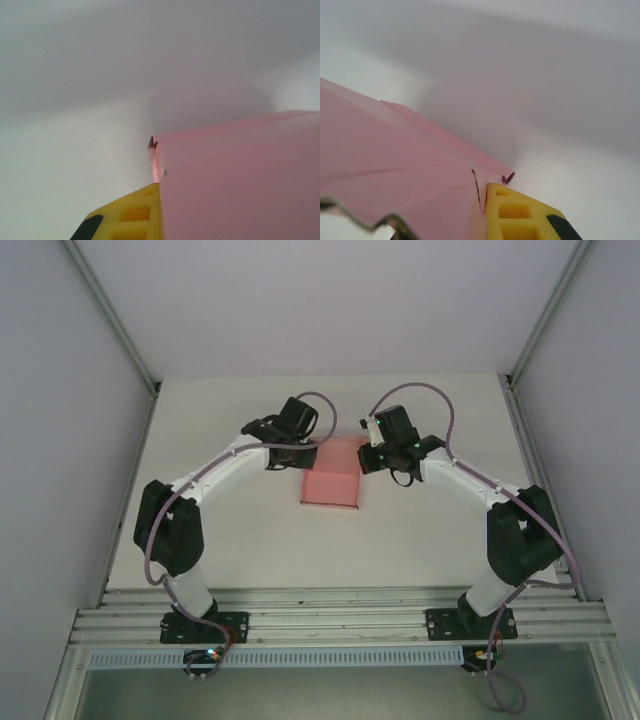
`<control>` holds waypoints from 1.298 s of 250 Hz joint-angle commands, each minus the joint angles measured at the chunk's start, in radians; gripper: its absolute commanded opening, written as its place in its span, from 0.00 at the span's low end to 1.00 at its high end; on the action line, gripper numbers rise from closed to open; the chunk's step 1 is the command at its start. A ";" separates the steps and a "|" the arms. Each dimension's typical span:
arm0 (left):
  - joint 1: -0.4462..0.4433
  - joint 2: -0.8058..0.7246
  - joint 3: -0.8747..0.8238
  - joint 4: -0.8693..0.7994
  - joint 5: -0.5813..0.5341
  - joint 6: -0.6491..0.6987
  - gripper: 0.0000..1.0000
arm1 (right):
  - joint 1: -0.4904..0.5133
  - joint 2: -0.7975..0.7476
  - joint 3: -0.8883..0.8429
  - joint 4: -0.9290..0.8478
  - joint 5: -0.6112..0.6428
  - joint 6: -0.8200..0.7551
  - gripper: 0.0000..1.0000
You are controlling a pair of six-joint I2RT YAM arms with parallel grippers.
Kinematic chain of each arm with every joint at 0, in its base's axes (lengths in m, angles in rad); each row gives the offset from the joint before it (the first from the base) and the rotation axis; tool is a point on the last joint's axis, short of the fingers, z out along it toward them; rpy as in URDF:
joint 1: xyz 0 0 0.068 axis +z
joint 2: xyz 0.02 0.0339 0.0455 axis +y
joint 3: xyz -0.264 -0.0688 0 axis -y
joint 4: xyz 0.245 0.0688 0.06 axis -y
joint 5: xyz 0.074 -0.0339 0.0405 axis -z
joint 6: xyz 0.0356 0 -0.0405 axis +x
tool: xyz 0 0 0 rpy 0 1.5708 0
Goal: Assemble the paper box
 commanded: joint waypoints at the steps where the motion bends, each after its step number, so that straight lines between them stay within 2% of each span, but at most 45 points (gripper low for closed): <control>1: 0.001 0.041 0.025 0.014 -0.007 -0.133 0.00 | 0.009 -0.049 -0.033 0.149 0.086 0.199 0.04; 27: 0.003 0.076 0.051 0.047 0.004 -0.146 0.00 | 0.011 -0.032 -0.074 0.318 0.134 0.191 0.06; 62: 0.005 0.129 0.097 0.041 0.027 -0.153 0.00 | 0.024 0.004 -0.084 0.409 0.208 0.178 0.04; 107: 0.004 0.126 0.018 0.138 0.010 -0.192 0.00 | 0.056 -0.011 -0.210 0.576 0.278 0.181 0.04; 135: 0.000 0.113 -0.044 0.209 0.040 -0.233 0.01 | 0.069 -0.018 -0.274 0.624 0.310 0.227 0.04; 180: -0.015 0.093 -0.127 0.272 0.030 -0.294 0.00 | 0.125 -0.025 -0.325 0.649 0.424 0.255 0.05; 247: -0.063 0.076 -0.129 0.210 -0.058 -0.276 0.00 | 0.138 -0.056 -0.271 0.602 0.409 0.293 0.06; 297: -0.076 0.060 -0.140 0.195 -0.066 -0.302 0.00 | 0.134 -0.024 -0.139 0.436 0.438 0.296 0.07; 325: -0.085 0.053 -0.143 0.195 -0.073 -0.310 0.00 | 0.132 0.000 -0.091 0.391 0.402 0.325 0.08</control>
